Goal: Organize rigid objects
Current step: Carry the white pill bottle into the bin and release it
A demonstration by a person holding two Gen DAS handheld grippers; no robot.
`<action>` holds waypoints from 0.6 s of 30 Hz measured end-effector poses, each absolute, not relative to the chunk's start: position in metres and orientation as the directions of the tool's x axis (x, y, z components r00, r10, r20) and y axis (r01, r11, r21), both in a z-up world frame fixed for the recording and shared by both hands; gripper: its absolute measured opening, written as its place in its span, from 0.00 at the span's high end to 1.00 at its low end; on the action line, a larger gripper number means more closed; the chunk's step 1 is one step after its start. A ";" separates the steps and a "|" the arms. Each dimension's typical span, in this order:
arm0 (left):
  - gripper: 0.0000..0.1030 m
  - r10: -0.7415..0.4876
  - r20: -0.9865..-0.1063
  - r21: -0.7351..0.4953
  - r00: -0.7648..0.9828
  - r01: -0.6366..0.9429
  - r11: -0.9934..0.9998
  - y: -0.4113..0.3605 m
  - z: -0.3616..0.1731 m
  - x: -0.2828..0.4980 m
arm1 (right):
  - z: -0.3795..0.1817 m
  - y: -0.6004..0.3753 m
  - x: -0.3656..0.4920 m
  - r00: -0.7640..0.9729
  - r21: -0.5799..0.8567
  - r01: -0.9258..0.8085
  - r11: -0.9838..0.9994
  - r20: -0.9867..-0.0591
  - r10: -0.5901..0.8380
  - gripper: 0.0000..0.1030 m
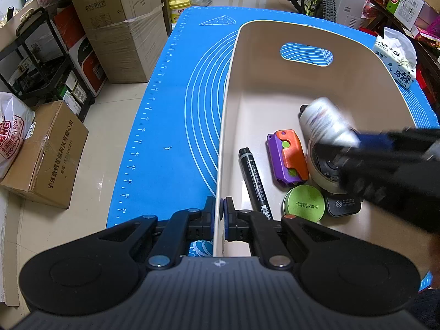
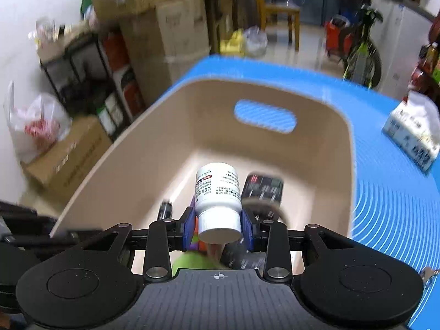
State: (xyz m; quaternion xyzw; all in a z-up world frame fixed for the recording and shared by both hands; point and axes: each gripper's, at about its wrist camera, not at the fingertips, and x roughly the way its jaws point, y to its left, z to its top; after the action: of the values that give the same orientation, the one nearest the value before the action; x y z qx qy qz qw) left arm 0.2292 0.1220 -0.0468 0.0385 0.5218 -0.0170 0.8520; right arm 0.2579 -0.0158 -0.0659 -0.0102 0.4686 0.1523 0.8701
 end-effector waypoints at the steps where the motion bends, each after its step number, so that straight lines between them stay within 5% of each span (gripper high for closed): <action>1: 0.93 0.011 -0.890 0.048 0.455 0.069 0.996 0.122 -0.047 0.229 | -0.070 -0.015 0.261 0.489 0.142 -0.272 0.952 -0.831 0.263 0.59; 12: 0.93 0.011 -0.890 0.048 0.455 0.069 0.996 0.122 -0.047 0.229 | -0.078 -0.002 0.259 0.420 0.112 -0.312 0.944 -0.874 0.243 0.58; 18: 0.93 0.012 -0.890 0.049 0.456 0.071 0.996 0.120 -0.047 0.230 | -0.066 -0.015 0.249 0.486 0.145 -0.327 0.934 -0.822 0.298 0.42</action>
State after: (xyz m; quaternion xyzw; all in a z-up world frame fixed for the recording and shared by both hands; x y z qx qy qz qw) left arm 0.2300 0.1202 -0.0474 0.0395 0.5215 -0.0173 0.8522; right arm 0.2489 -0.0147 -0.0661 -0.0153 0.4734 0.1812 0.8619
